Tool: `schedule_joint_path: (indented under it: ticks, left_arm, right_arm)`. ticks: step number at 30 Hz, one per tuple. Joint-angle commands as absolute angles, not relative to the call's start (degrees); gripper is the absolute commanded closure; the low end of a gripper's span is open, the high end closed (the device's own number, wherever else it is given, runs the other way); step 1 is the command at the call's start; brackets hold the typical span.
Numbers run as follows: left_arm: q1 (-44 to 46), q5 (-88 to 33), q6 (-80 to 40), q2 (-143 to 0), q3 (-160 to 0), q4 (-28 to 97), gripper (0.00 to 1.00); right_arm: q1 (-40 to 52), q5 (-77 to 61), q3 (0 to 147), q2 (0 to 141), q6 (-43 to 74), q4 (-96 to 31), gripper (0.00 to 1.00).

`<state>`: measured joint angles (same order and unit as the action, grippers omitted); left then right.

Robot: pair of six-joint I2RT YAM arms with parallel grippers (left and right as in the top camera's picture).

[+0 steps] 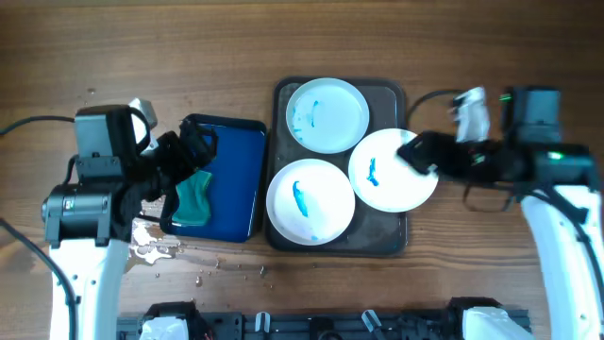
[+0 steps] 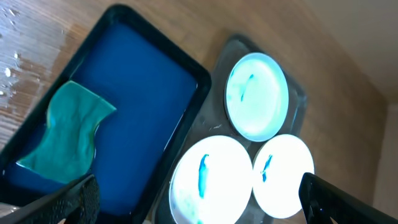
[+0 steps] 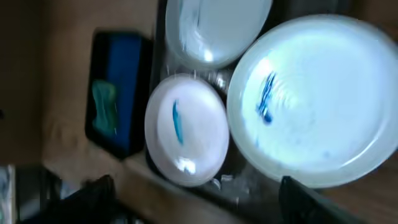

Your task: Clean dirty plates on tray and stack at the side

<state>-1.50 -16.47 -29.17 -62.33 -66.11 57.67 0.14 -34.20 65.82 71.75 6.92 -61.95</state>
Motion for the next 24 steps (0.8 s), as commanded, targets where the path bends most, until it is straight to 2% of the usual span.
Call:
schedule_joint_path:
  ticks: [1,5,6,7,8,10,11,12,13,17,19,21,24]
  left_arm:
    - [-1.23,-15.18,-28.69,-62.85,-67.20,58.04,0.00]
    - [-1.21,-12.99,-25.89,-63.07,-67.18,61.04,0.00]
    - [-1.21,-12.99,-24.56,-63.13,-67.16,61.41,0.00]
    - [-1.04,-12.80,-23.64,-63.13,-67.13,61.80,0.00]
    - [-0.99,-12.80,-22.65,-63.13,-67.13,62.06,0.00]
    - [-0.99,-12.78,-22.65,-63.42,-67.13,61.98,0.00]
    - [-0.99,-12.78,-22.65,-63.86,-67.13,62.00,0.00]
    - [-0.99,-12.80,-22.65,-64.34,-67.13,62.04,0.00]
    - [-0.99,-12.80,-22.65,-64.86,-67.13,62.17,0.00]
    - [0.95,-12.80,-22.65,-69.19,-67.09,63.55,0.00]
    - [2.90,-12.71,-22.65,-71.20,-67.09,63.86,0.03]
    - [4.58,-10.13,-22.72,-73.49,-67.09,63.94,0.03]
    - [5.15,-8.69,-23.00,-77.58,-66.89,65.41,0.06]
  right_arm:
    - [12.16,-24.58,61.30,72.34,8.27,-63.31,0.21]
    - [30.09,-16.99,45.23,73.41,23.49,-48.03,0.28]
    - [31.97,-16.67,42.52,74.52,23.31,-43.57,0.30]
    - [33.10,-16.36,40.77,76.27,22.11,-40.38,0.37]
    - [33.32,-16.49,40.49,79.44,20.60,-38.06,0.46]
    - [33.32,-14.26,40.47,84.31,19.84,-34.92,0.49]
    - [33.28,-13.47,40.47,88.09,20.12,-31.92,0.54]
    - [33.23,-13.39,40.53,90.67,19.79,-29.82,0.61]
    - [32.75,-11.44,40.88,92.86,20.10,-28.80,0.73]
    - [27.94,-8.43,44.31,93.95,21.52,-27.44,0.81]
    - [25.80,-4.91,44.86,93.93,25.91,-26.76,0.85]
    - [24.34,-4.91,44.86,93.97,26.55,-24.84,0.86]
    - [24.12,-4.62,44.84,93.97,26.50,-24.64,0.95]
